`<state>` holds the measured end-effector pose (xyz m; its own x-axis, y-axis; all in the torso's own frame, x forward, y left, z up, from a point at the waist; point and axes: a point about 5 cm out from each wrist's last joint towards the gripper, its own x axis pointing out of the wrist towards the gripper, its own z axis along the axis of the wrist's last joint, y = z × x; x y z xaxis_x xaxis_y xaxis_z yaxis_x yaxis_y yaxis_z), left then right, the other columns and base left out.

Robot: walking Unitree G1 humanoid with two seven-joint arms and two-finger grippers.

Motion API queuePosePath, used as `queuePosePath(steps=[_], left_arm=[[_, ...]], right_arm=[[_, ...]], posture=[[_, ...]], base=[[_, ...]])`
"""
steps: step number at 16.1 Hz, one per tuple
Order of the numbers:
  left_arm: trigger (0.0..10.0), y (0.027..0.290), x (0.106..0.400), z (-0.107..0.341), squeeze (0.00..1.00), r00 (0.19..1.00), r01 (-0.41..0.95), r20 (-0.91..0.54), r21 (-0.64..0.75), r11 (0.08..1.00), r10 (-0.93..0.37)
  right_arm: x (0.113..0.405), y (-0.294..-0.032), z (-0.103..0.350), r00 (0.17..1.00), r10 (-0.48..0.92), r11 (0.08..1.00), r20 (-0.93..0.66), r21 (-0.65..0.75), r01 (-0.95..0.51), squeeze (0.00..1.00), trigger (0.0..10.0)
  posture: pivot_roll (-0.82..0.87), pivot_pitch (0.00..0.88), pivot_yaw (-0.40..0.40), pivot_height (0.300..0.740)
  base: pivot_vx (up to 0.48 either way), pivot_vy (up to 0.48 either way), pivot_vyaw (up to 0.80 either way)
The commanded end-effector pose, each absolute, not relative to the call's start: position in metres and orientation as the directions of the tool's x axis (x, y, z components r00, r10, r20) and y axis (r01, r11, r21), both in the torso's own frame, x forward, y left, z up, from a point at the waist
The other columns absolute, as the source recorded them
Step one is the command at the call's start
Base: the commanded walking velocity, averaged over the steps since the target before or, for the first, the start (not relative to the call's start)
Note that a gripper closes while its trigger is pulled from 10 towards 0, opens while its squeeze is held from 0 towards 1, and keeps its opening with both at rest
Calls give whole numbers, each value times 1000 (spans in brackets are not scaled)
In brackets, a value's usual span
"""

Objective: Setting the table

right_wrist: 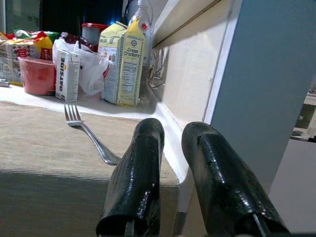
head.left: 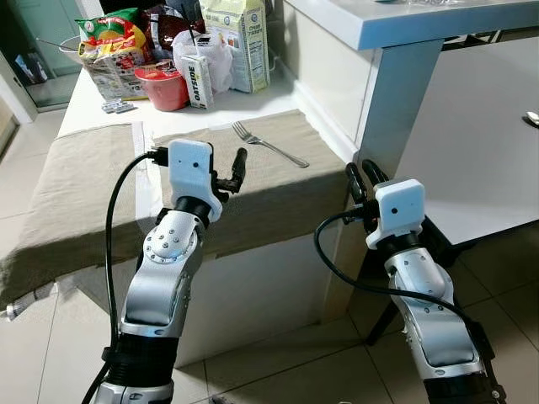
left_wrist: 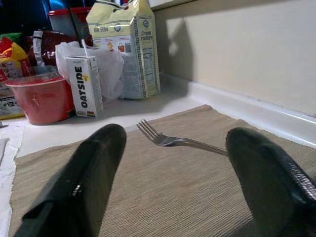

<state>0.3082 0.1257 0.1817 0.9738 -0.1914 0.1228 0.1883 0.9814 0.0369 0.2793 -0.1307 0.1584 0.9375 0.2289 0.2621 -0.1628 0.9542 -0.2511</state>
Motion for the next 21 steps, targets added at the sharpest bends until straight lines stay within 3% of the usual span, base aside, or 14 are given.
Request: queuePosePath(steps=[1, 8, 13, 15, 21], left_arm=[[0, 127, 312, 184, 0, 974, 181, 126, 54, 982, -187], [0, 128, 310, 175, 0, 970, 227, 74, 41, 973, -230], [0, 131, 319, 178, 0, 966, 237, 79, 95, 967, -245], [0, 130, 328, 183, 0, 964, 239, 88, 110, 965, -249], [0, 128, 340, 192, 0, 954, 260, 118, 132, 957, -276]], right_arm=[[280, -130, 159, 938, 227, 954, 263, -252, -161, 0, 10000], [267, -148, 150, 965, 152, 971, 215, -215, -105, 0, 10000], [218, -177, 128, 985, 159, 968, 72, -210, -141, 0, 10000], [199, -185, 116, 978, 206, 940, 25, -282, -191, 0, 10000], [193, -193, 116, 985, 172, 952, 15, -259, -162, 0, 10000]], posture=[[-160, 0, 83, 740], [-172, 3, 101, 740], [-210, 12, 114, 740], [-218, 11, 118, 740], [-220, 13, 120, 740]], base=[[0, 0, 0], [0, 0, 0], [0, 0, 0], [0, 0, 0], [0, 0, 0]])
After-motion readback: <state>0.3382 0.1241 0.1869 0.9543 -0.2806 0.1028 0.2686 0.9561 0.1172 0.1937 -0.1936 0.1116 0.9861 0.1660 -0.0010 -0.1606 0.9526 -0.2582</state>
